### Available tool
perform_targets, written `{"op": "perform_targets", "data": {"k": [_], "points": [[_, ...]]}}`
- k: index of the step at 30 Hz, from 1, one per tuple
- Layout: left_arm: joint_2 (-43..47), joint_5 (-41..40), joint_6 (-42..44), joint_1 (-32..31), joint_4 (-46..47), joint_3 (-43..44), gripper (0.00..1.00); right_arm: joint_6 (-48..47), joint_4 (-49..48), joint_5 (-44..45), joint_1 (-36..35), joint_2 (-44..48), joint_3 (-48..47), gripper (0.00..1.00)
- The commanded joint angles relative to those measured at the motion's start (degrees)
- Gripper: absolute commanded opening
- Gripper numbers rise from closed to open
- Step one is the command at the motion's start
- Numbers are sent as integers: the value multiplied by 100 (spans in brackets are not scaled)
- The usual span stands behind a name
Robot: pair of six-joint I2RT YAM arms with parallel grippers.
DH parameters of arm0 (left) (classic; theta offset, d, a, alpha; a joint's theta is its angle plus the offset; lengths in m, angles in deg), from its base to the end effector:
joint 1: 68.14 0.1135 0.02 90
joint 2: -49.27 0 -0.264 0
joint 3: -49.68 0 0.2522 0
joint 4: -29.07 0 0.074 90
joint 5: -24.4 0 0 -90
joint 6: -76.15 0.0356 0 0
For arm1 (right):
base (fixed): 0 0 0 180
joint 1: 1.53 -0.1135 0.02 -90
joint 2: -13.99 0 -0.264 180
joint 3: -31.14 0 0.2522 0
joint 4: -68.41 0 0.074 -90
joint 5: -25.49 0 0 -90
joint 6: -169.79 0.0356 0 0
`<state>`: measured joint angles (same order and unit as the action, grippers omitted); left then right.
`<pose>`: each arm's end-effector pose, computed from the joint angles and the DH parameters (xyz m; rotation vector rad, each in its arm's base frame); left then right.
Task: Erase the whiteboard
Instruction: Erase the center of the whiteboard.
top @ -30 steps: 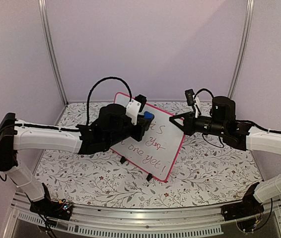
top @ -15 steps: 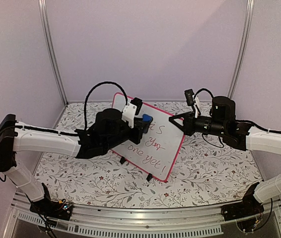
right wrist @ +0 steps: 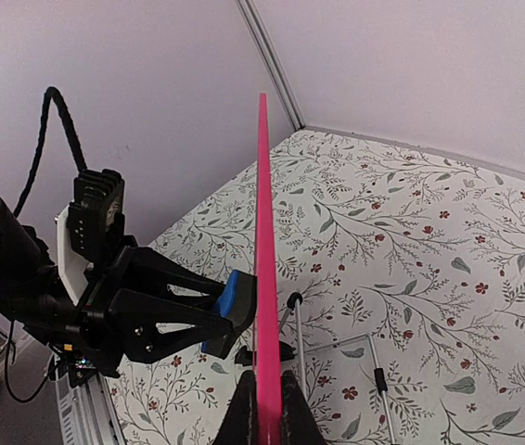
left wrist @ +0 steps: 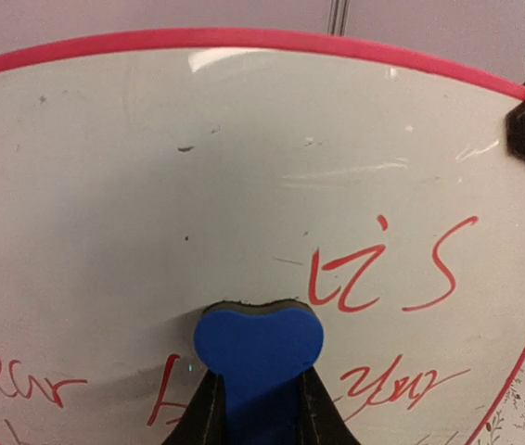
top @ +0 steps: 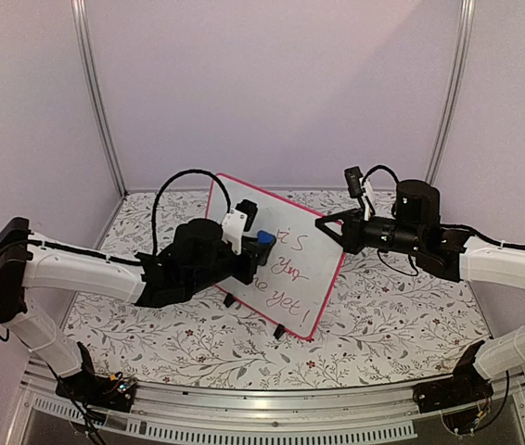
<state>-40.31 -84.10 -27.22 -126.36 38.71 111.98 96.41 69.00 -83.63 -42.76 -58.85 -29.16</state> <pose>0.1913 -0.2872 0.2292 0.5121 1.8300 -0.5579 0.2128 0.2020 0.2865 -0.6495 1.7926 1.0040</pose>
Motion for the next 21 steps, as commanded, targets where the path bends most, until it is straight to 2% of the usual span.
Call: {"op": "perform_targets", "data": {"k": [1,6,21], "points": [[46,-62,-129,-22,-116,-191,16,-464,754,-752,-256,-183,137,0],[8,-143,-54,-88,-125,-144,16,-465,754,-752,-267,-196,137,0],[-303,-263,455,-253,-207,766,16,-472,760,-752,-262,-169,137,0]]}}
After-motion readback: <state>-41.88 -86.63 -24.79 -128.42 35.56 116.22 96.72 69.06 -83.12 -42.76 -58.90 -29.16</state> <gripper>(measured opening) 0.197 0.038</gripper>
